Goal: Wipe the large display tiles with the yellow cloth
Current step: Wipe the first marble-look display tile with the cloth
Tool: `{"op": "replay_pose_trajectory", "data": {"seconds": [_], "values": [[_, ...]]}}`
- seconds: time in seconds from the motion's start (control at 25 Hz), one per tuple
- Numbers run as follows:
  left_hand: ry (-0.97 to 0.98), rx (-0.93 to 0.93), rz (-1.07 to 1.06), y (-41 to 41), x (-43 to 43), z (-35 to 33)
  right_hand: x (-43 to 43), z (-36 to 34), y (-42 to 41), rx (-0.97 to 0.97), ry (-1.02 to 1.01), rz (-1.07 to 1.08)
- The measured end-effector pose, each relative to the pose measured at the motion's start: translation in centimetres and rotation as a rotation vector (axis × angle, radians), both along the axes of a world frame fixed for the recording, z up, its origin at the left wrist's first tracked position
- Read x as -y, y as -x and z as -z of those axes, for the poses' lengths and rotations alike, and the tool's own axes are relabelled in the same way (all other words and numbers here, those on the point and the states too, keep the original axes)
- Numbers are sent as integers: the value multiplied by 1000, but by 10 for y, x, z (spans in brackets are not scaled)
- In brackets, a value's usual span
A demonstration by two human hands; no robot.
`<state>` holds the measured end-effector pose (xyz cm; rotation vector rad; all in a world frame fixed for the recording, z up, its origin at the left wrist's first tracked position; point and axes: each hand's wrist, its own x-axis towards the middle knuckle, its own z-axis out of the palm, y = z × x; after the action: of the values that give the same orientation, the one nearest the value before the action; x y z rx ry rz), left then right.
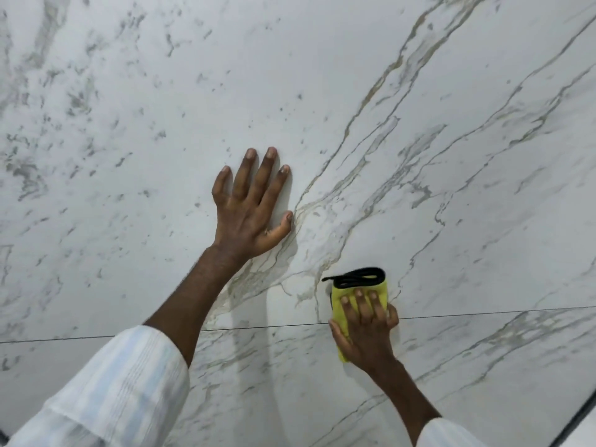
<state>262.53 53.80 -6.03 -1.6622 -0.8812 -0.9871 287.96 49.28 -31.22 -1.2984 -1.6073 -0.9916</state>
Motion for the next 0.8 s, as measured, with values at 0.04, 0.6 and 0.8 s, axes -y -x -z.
{"op": "replay_pose_trajectory", "data": {"seconds": [0.04,0.6,0.8], "values": [[8,-1,11,1,2,0,1,1,-1,20,17,-12],[-94,0,-39,-24,1,-150,-22,-262,-17,-66,-267,-27],[-110,13,5,-26,-5,-144,-16,-199,-8,-20,-214,-4]]}}
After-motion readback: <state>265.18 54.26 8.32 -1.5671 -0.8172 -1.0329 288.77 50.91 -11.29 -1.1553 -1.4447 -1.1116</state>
